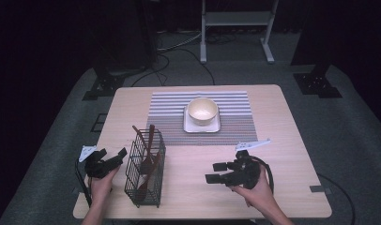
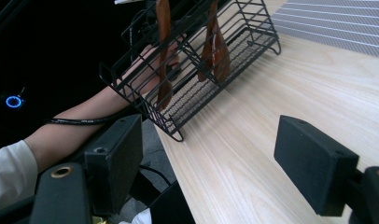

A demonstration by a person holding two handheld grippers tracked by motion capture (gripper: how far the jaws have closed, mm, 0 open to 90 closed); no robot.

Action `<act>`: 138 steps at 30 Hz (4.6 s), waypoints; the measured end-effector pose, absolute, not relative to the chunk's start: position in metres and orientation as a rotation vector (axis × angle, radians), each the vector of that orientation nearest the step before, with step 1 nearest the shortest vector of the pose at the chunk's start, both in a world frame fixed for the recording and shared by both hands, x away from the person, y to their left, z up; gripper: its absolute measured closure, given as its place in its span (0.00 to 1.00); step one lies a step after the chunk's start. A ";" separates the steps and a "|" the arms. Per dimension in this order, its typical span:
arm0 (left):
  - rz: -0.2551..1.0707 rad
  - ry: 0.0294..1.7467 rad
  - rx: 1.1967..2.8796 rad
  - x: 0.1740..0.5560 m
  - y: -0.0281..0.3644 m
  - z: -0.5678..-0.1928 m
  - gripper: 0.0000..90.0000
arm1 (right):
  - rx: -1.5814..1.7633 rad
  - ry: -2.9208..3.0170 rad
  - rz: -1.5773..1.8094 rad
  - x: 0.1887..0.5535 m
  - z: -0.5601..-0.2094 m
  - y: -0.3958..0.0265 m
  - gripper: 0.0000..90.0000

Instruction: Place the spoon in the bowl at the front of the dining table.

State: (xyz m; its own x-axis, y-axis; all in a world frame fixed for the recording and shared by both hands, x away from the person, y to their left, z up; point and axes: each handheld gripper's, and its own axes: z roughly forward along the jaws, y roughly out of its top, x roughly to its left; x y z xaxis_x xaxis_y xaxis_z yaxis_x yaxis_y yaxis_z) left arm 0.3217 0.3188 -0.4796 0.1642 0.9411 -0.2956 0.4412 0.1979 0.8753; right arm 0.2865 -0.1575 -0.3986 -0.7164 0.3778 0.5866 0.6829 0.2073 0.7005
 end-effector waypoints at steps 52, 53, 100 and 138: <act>0.612 1.436 1.414 0.322 0.318 -0.480 0.03 | -0.824 -2.295 -1.438 0.319 -0.362 -0.072 0.25; 0.612 1.437 1.414 0.322 0.318 -0.480 0.02 | -0.819 -2.298 -1.433 0.320 -0.362 -0.069 0.25; 0.612 1.432 1.405 0.321 0.319 -0.480 0.02 | -0.792 -2.291 -1.379 0.338 -0.363 -0.020 0.43; 0.615 1.426 1.406 0.321 0.319 -0.480 0.03 | -0.862 -2.296 -1.367 0.341 -0.360 -0.013 0.92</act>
